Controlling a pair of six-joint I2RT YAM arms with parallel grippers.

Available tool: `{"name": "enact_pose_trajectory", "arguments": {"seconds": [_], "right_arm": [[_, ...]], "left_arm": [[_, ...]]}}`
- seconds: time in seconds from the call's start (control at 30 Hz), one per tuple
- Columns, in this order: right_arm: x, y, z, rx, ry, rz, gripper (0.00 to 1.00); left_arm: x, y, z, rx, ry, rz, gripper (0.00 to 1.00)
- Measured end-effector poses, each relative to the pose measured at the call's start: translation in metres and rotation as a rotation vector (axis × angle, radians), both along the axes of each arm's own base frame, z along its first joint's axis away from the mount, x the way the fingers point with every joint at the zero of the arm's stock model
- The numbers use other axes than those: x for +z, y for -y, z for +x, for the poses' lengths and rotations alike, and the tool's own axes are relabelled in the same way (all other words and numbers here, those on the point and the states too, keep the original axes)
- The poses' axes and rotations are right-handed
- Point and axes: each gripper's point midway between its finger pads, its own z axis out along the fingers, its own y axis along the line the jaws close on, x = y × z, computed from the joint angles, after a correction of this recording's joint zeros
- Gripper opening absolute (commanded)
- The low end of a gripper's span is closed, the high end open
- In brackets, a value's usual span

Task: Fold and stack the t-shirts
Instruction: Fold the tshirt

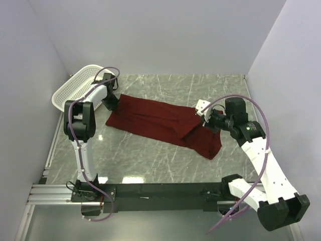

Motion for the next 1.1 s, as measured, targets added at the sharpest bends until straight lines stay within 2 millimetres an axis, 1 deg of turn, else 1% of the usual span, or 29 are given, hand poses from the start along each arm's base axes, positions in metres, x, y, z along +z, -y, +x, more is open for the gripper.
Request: {"name": "enact_pose_trajectory", "arguments": {"seconds": [0.63, 1.1], "right_arm": [[-0.008, 0.004, 0.014, -0.029, -0.019, -0.003, 0.0], [-0.012, 0.009, 0.029, -0.062, -0.012, -0.015, 0.0]], "left_arm": [[0.0, 0.0, 0.0, -0.001, 0.0, 0.0, 0.01], [0.0, 0.0, 0.0, -0.003, -0.001, 0.001, 0.01]]}}
